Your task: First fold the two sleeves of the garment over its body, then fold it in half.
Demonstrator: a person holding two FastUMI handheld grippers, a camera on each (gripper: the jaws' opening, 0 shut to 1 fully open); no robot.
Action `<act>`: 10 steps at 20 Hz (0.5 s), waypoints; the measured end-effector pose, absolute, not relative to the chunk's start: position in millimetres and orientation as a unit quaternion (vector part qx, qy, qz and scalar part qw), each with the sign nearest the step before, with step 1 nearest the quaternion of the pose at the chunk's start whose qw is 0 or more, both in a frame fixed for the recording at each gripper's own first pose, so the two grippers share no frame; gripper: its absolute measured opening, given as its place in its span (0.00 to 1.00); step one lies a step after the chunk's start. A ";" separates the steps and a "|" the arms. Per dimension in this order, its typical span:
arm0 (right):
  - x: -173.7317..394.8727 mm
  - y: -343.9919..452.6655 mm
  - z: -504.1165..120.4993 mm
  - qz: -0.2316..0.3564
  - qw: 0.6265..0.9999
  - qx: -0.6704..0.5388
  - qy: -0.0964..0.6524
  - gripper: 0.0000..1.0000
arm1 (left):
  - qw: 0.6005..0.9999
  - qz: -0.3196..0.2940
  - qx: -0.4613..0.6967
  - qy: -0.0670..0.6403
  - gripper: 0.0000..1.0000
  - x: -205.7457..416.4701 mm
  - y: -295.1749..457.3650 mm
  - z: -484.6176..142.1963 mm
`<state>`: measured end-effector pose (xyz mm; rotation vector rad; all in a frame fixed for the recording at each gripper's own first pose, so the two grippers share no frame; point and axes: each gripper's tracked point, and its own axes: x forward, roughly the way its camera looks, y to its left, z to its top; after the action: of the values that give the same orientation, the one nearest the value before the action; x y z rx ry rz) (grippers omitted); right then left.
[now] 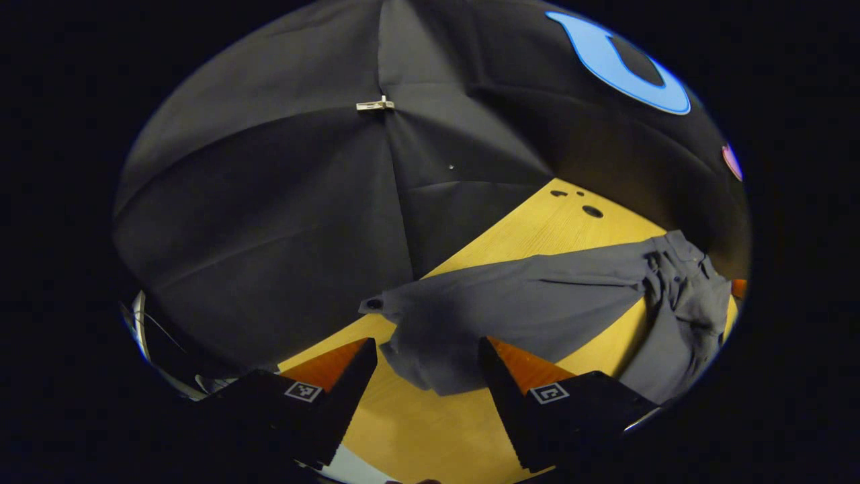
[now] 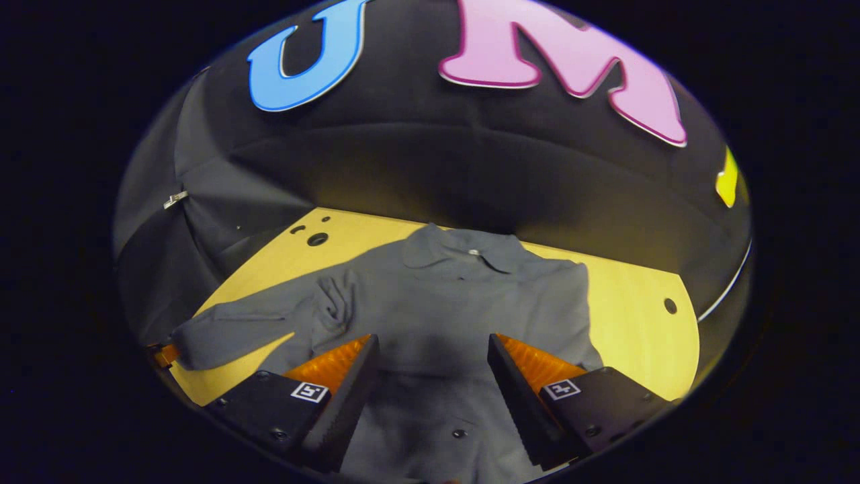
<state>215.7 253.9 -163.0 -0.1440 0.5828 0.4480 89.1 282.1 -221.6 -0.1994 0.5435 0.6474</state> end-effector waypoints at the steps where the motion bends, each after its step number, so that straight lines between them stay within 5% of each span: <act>1: 210.9 242.3 -162.6 0.213 0.931 -0.060 0.292 0.99 | 0.906 0.312 -0.098 0.268 0.96 96.1 283.8 -226.2; 10: 140.7 138.7 -148.3 0.172 0.942 -0.052 0.284 0.99 | 0.882 0.322 -0.163 0.304 0.94 108.6 292.8 -260.9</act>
<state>140.7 138.7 -148.3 -0.1055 0.5788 0.3506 108.6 292.8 -260.9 -0.3404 0.6328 0.6700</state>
